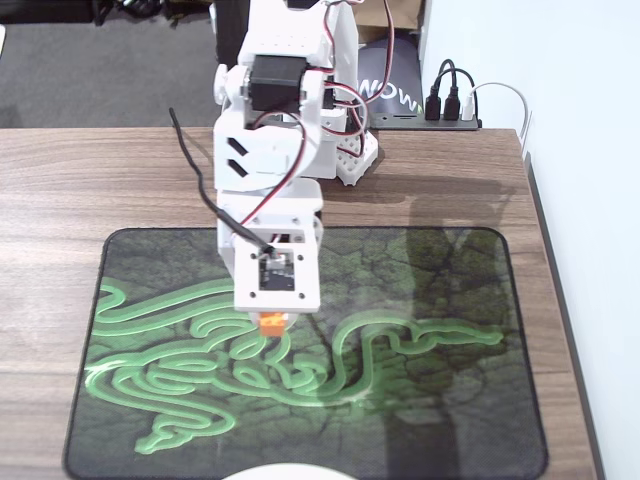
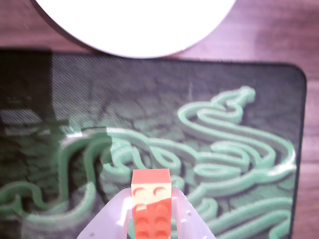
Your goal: Grasp a lego block and put it on the plate.
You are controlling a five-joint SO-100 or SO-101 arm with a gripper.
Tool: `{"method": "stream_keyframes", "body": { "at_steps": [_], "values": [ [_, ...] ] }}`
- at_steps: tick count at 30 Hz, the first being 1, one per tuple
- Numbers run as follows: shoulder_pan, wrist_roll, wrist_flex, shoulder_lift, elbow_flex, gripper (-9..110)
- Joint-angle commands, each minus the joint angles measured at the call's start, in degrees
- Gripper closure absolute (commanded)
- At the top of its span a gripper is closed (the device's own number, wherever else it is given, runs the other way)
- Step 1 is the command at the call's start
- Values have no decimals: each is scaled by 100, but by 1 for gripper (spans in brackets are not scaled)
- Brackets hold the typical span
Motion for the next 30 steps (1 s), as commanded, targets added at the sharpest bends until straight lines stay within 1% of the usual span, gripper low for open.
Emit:
{"method": "stream_keyframes", "body": {
  "at_steps": [1, 6, 19, 30],
  "values": [
    [-149, 88, -176, 360, -193, 97],
    [-369, 343, -246, 343, -422, 97],
    [-580, 861, -1222, 141, -782, 97],
    [-677, 1107, -1538, -1020, -1960, 97]
  ]
}}
